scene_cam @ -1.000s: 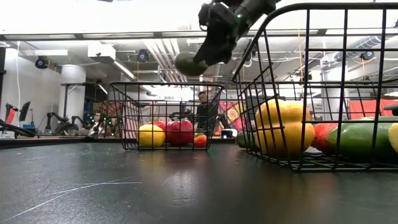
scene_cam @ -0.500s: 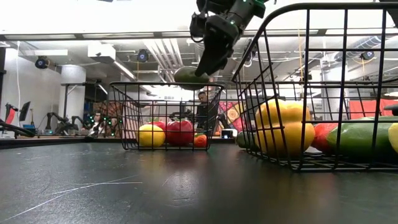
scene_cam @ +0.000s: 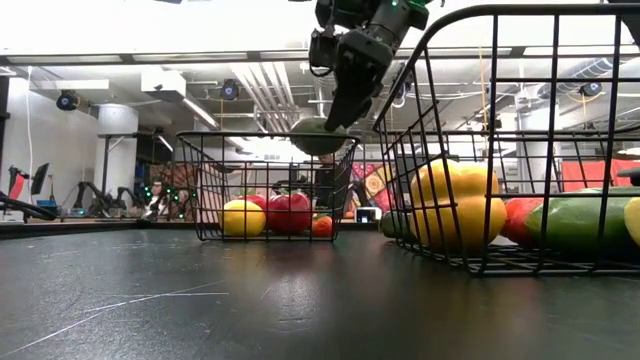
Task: Sort produce into baskets
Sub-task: Put the green lime into the top black wire basket
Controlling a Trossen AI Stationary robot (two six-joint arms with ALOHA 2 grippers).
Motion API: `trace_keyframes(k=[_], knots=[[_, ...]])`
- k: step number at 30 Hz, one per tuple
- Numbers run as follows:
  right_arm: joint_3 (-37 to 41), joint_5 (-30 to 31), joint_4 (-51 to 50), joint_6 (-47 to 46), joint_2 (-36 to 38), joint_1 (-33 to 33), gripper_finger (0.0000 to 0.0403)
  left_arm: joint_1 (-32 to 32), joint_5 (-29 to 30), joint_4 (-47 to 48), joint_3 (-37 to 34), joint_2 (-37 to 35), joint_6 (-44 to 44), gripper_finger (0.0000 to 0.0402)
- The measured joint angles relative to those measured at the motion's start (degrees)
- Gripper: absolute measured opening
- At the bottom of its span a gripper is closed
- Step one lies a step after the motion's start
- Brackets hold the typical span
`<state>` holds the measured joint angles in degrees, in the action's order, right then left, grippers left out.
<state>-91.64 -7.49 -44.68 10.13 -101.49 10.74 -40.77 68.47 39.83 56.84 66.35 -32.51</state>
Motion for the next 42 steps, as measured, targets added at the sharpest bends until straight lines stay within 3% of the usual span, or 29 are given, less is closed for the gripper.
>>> trace_keyframes(k=[17,36,42], knots=[[0.0,0.0,-1.2,0.0,0.0,0.0,0.0215,0.0,0.0,0.0,0.0,0.0,0.0,0.0362],[0.4,0.1,5.6,-0.5,-3.7,-0.4,0.0215,0.0,0.0,0.0,0.0,0.0,0.0,0.0362],[0.2,3.1,6.4,0.5,-3.6,-0.4,0.0215,0.0,0.1,0.0,0.0,0.0,0.1,0.0362]])
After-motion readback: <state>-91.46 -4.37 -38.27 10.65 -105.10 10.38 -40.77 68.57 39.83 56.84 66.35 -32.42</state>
